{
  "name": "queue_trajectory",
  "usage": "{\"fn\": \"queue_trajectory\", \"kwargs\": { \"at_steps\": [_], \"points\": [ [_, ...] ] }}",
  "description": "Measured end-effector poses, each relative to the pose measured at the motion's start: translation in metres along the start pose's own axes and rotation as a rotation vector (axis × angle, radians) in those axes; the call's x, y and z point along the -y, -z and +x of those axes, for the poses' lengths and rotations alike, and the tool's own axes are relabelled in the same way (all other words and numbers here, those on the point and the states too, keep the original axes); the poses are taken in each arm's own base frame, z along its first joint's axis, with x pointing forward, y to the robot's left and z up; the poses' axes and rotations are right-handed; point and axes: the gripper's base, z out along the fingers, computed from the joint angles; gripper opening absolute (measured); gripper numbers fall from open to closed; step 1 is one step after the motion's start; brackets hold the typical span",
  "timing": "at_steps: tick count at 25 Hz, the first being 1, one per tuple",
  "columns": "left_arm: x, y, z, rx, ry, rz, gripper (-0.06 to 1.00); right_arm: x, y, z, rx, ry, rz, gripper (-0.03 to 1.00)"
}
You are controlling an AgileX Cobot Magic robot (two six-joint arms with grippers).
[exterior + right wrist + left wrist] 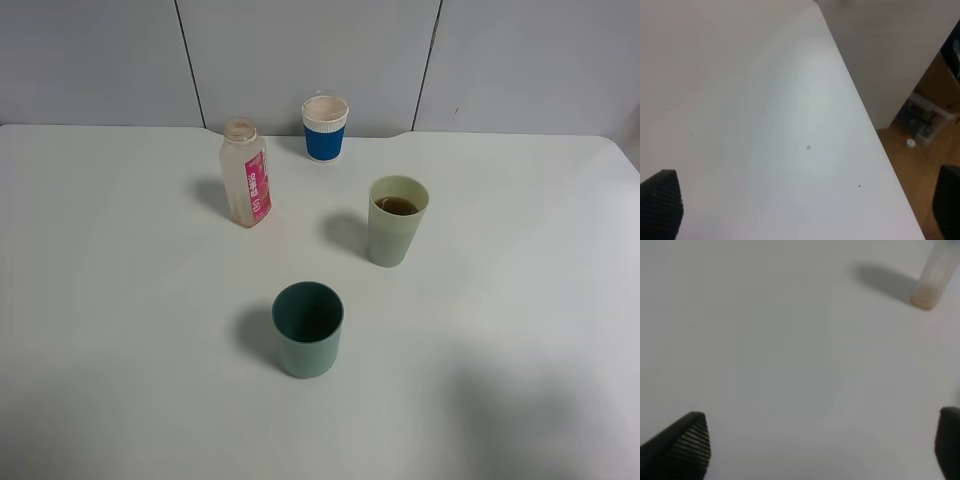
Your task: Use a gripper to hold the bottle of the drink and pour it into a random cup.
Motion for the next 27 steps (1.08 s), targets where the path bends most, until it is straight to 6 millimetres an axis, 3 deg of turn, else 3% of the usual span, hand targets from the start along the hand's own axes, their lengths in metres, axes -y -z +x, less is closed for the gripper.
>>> {"fn": "queue_trajectory", "kwargs": {
  "at_steps": [27],
  "points": [
    [0.0001,0.0,0.0,0.0,0.0,0.001,0.85,0.0,0.0,0.0,0.0,0.0,0.0,1.0]
  ]
}}
